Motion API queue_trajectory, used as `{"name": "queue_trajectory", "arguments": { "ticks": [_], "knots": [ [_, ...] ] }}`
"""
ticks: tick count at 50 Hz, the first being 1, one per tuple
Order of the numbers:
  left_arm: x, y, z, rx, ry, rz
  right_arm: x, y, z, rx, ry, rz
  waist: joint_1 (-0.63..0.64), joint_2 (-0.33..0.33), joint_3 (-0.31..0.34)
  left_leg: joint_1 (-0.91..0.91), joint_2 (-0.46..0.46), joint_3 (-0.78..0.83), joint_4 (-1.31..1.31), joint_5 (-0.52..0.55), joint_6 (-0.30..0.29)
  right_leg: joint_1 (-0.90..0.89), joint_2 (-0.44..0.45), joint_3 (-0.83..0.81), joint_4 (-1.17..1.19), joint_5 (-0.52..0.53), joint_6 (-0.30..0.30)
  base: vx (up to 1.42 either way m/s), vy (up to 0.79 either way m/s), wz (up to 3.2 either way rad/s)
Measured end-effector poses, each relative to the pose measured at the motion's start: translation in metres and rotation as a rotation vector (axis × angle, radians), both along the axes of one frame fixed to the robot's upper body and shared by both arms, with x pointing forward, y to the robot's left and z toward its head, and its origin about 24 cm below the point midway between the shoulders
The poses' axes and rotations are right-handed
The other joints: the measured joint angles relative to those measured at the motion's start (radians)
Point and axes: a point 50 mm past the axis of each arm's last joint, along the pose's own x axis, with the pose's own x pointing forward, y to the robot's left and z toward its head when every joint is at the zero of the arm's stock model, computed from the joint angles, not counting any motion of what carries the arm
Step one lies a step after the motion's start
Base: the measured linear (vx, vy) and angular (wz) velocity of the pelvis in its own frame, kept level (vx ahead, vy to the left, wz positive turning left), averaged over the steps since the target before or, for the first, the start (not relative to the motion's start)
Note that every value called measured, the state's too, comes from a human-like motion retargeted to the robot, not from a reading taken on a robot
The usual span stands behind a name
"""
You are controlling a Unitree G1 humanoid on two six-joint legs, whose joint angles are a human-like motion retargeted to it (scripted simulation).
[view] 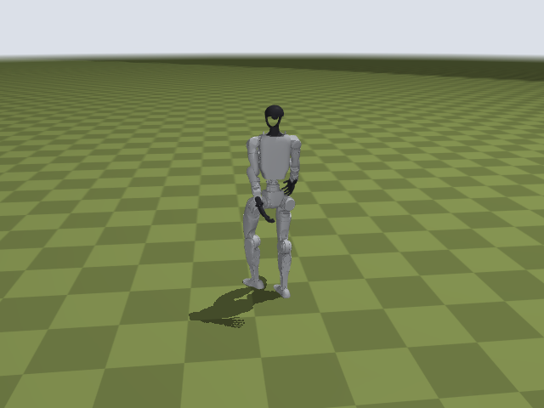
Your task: Walk run
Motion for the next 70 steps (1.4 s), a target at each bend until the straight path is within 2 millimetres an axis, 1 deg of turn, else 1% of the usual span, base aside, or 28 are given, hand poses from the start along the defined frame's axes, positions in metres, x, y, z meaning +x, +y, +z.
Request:
{"name": "queue_trajectory", "arguments": {
  "ticks": [4,8,11,14,15,18,20,22,23,25,30,32,35,38,40,43,45,47,49,51,53,55,57,58,61,64,67,70],
  "knots": [
    [-0.002,0.003,0.000,0.021,0.003,0.001,0.041,0.011,0.034,-0.032,-0.173,0.061,0.040,0.008,0.034,-0.046,-0.046,-0.068,-0.214,-0.047,-0.053,0.069,0.052,0.052,0.000,-0.039,0.000,0.54,-0.23,-0.62],
    [0.002,0.009,-0.002,0.069,-0.003,0.000,0.062,0.020,0.056,-0.053,-0.266,0.125,0.060,0.003,0.056,-0.056,-0.074,-0.040,-0.342,-0.078,-0.112,0.127,0.070,0.076,0.012,-0.048,0.015,0.71,-0.21,-0.34],
    [0.009,0.012,-0.005,0.123,-0.012,0.043,0.063,0.027,0.055,-0.060,-0.259,0.181,0.087,-0.013,0.050,-0.030,-0.074,-0.016,-0.311,-0.043,-0.016,0.148,0.062,0.112,0.044,-0.007,0.042,0.78,-0.13,-0.73],
    [0.017,0.019,-0.007,0.179,-0.020,0.086,0.043,0.026,0.033,-0.075,-0.151,0.189,0.130,-0.034,0.024,0.005,-0.073,-0.029,-0.286,0.038,0.041,0.161,0.045,0.151,0.107,0.132,0.112,0.97,-0.10,-0.80],
    [0.021,0.023,-0.009,0.197,-0.029,0.097,0.033,0.025,0.023,-0.082,-0.102,0.184,0.137,-0.042,0.013,0.021,-0.073,-0.017,-0.277,0.054,0.060,0.159,0.039,0.157,0.137,0.207,0.141,0.93,-0.07,-0.21],
    [0.050,0.042,-0.017,0.242,-0.083,0.126,-0.011,0.023,-0.013,-0.113,0.079,0.200,0.121,-0.049,0.001,0.047,-0.055,-0.045,-0.213,-0.004,0.109,0.110,0.057,0.177,0.319,0.461,0.258,0.96,-0.10,0.16],
    [0.082,0.059,-0.023,0.272,-0.161,0.135,-0.044,0.017,-0.033,-0.158,0.194,0.205,0.127,-0.038,0.016,0.083,-0.034,-0.051,-0.190,-0.043,0.122,0.052,0.096,0.199,0.488,0.579,0.338,0.72,-0.16,0.12],
    [0.121,0.075,-0.028,0.329,-0.279,0.147,-0.082,0.006,-0.049,-0.219,0.319,0.186,0.149,-0.011,0.013,0.124,0.000,-0.066,-0.191,-0.076,0.112,-0.004,0.105,0.132,0.574,0.632,0.350,0.69,-0.14,-0.03],
    [0.141,0.080,-0.030,0.357,-0.345,0.155,-0.105,-0.001,-0.057,-0.252,0.395,0.171,0.158,-0.004,0.009,0.152,-0.013,-0.065,-0.203,-0.088,0.122,-0.035,0.077,0.113,0.623,0.572,0.344,0.89,0.02,0.14],
    [0.183,0.092,-0.030,0.402,-0.495,0.168,-0.154,-0.007,-0.070,-0.282,0.541,0.136,0.161,0.010,0.001,0.198,-0.019,-0.087,-0.223,-0.104,0.123,-0.101,0.027,0.055,0.677,0.464,0.275,0.87,-0.01,0.55],
    [0.286,0.110,-0.008,0.381,-0.923,0.142,-0.265,-0.005,-0.081,-0.131,0.783,-0.004,0.056,0.046,-0.021,0.276,-0.058,-0.233,-0.259,-0.135,0.126,-0.253,-0.098,-0.055,0.581,0.224,0.208,0.78,-0.14,1.37],
    [0.319,0.116,0.006,0.363,-1.061,0.107,-0.301,-0.002,-0.078,-0.044,0.860,-0.075,0.027,0.039,-0.025,0.303,-0.089,-0.269,-0.260,-0.155,0.130,-0.298,-0.106,0.014,0.437,0.229,0.222,0.66,-0.23,1.09],
    [0.356,0.123,0.028,0.358,-1.212,0.055,-0.348,0.008,-0.071,0.063,0.966,-0.193,-0.003,0.025,-0.021,0.354,-0.126,-0.311,-0.257,-0.192,0.134,-0.353,-0.181,-0.007,0.236,0.229,0.176,0.68,-0.35,0.78],
    [0.369,0.131,0.038,0.387,-1.278,0.027,-0.388,0.023,-0.061,0.126,1.064,-0.280,-0.017,0.033,-0.014,0.416,-0.121,-0.330,-0.259,-0.230,0.129,-0.407,-0.182,-0.009,0.071,0.163,0.112,0.63,-0.40,0.29],
    [0.367,0.133,0.038,0.405,-1.279,0.027,-0.406,0.030,-0.055,0.164,1.112,-0.311,-0.015,0.050,-0.013,0.447,-0.101,-0.326,-0.259,-0.253,0.117,-0.436,-0.166,-0.013,-0.027,0.143,0.104,0.53,-0.34,-0.17],
    [0.348,0.130,0.026,0.418,-1.209,0.064,-0.420,0.035,-0.050,0.203,1.157,-0.311,-0.011,0.065,-0.023,0.473,-0.089,-0.306,-0.241,-0.277,0.097,-0.452,-0.160,-0.027,-0.049,0.129,0.109,0.60,-0.44,-0.20],
    [0.325,0.126,0.012,0.407,-1.122,0.084,-0.422,0.035,-0.049,0.208,1.171,-0.296,-0.035,0.068,-0.037,0.486,-0.094,-0.313,-0.220,-0.269,0.080,-0.451,-0.174,-0.051,0.012,0.148,0.095,0.73,-0.58,0.44],
    [0.289,0.118,-0.004,0.382,-0.986,0.071,-0.422,0.035,-0.049,0.199,1.169,-0.287,-0.079,0.074,-0.049,0.504,-0.082,-0.326,-0.186,-0.221,0.050,-0.414,-0.193,-0.152,0.018,0.231,0.112,0.74,-0.62,0.83],
    [0.243,0.110,-0.019,0.364,-0.817,0.033,-0.414,0.031,-0.052,0.181,1.151,-0.272,-0.094,0.084,-0.069,0.505,-0.058,-0.309,-0.137,-0.121,0.013,-0.389,-0.162,-0.079,0.021,0.248,0.097,0.75,-0.70,0.04],
    [0.194,0.097,-0.029,0.356,-0.643,-0.026,-0.396,0.025,-0.059,0.160,1.108,-0.268,-0.085,0.086,-0.077,0.488,-0.049,-0.300,-0.050,0.030,-0.019,-0.368,-0.150,0.007,0.041,0.222,0.097,0.63,-0.52,-0.35],
    [0.145,0.080,-0.032,0.363,-0.481,-0.066,-0.364,0.015,-0.067,0.115,1.034,-0.254,-0.082,0.062,-0.077,0.450,-0.055,-0.261,0.079,0.187,-0.044,-0.326,-0.177,-0.021,0.048,0.200,0.094,0.72,-0.50,-0.50],
    [0.100,0.065,-0.028,0.341,-0.345,-0.082,-0.325,0.004,-0.075,0.047,0.929,-0.227,-0.074,0.021,-0.090,0.388,-0.064,-0.166,0.233,0.314,-0.029,-0.289,-0.204,-0.067,0.047,0.183,0.071,0.79,-0.53,-0.86],
    [0.067,0.050,-0.022,0.264,-0.244,-0.115,-0.279,-0.006,-0.080,-0.021,0.797,-0.216,-0.085,0.005,-0.095,0.316,-0.036,-0.099,0.371,0.320,0.025,-0.253,-0.201,-0.029,0.043,0.153,0.064,0.55,-0.33,-0.19],
    [0.053,0.042,-0.019,0.221,-0.200,-0.138,-0.255,-0.011,-0.081,-0.049,0.730,-0.213,-0.089,0.003,-0.096,0.280,-0.019,-0.085,0.420,0.269,0.037,-0.234,-0.200,-0.028,0.041,0.140,0.065,0.56,-0.34,-0.04],
    [0.022,0.022,-0.010,0.093,-0.092,-0.204,-0.186,-0.022,-0.074,-0.111,0.534,-0.197,-0.051,-0.013,-0.090,0.182,0.009,-0.046,0.476,0.172,0.050,-0.181,-0.186,-0.022,0.027,0.117,0.058,0.56,-0.33,-0.43],
    [0.002,0.012,-0.001,-0.011,-0.012,-0.217,-0.129,-0.030,-0.059,-0.148,0.372,-0.171,0.000,-0.031,-0.081,0.102,0.000,-0.031,0.411,0.051,0.046,-0.131,-0.157,-0.007,0.014,0.095,0.047,0.51,-0.27,-0.56],
    [-0.008,0.009,0.004,-0.026,0.038,-0.182,-0.085,-0.037,-0.041,-0.180,0.244,-0.157,0.042,-0.029,-0.067,0.059,-0.002,-0.016,0.219,-0.012,0.024,-0.076,-0.113,-0.018,0.002,0.065,0.041,0.61,-0.28,-0.25],
    [-0.006,0.011,0.003,0.027,0.049,-0.114,-0.055,-0.046,-0.024,-0.217,0.148,-0.153,0.093,-0.012,-0.042,0.037,0.002,0.010,-0.020,-0.002,0.000,-0.018,-0.053,-0.014,-0.004,0.025,0.041,0.60,-0.27,-0.24]
  ]
}}
